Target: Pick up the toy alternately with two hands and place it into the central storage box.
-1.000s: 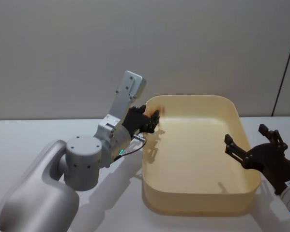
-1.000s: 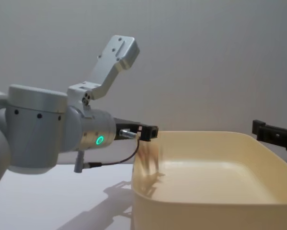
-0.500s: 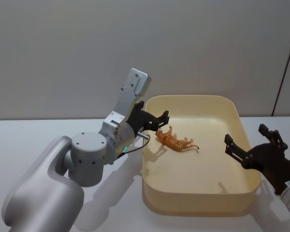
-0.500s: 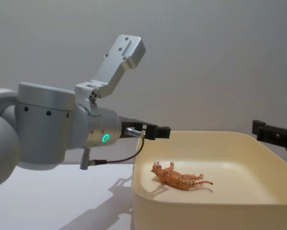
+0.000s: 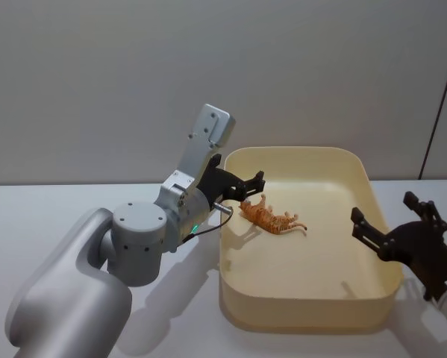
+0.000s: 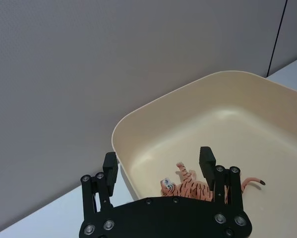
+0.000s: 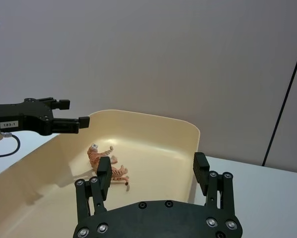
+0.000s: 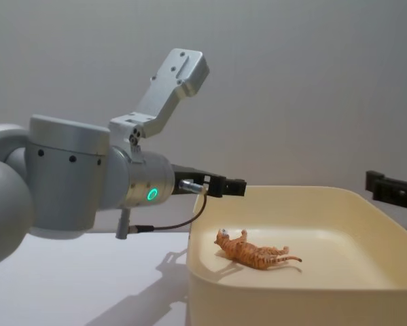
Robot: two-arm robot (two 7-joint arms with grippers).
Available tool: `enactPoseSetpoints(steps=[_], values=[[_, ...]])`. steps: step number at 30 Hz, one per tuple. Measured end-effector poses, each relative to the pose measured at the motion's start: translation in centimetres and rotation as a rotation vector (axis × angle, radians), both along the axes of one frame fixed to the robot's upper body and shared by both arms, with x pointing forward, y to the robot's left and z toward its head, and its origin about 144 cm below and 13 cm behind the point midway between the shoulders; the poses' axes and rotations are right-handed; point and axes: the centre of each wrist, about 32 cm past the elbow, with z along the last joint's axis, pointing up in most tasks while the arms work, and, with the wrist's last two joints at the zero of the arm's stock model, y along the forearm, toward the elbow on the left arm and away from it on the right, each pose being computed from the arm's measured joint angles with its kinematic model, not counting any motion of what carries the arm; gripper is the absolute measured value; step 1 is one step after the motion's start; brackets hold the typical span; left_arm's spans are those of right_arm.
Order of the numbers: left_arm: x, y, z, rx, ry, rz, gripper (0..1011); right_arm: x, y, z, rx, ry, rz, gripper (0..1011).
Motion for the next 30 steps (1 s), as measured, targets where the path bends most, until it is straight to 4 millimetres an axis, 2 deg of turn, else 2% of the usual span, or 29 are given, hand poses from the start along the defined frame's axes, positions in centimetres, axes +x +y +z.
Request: enactPoseSetpoints(steps=[3,22,30], values=[[0.0,0.0,0.0,0.0,0.0,-0.001,1001,-0.3,-0.4,0.0,-0.002,0.006,-0.006,1001],[0.1,-0.1,0.0,0.001,0.0,-0.001,1001,-4.9,-4.7,-0.3,0.006,0.087,-0.166,1001],[0.1,-0.1,0.0,0.001,0.0,-0.001,1001,-5.6,-5.6,-0.6,0.032,0.117,-0.232,1001]])
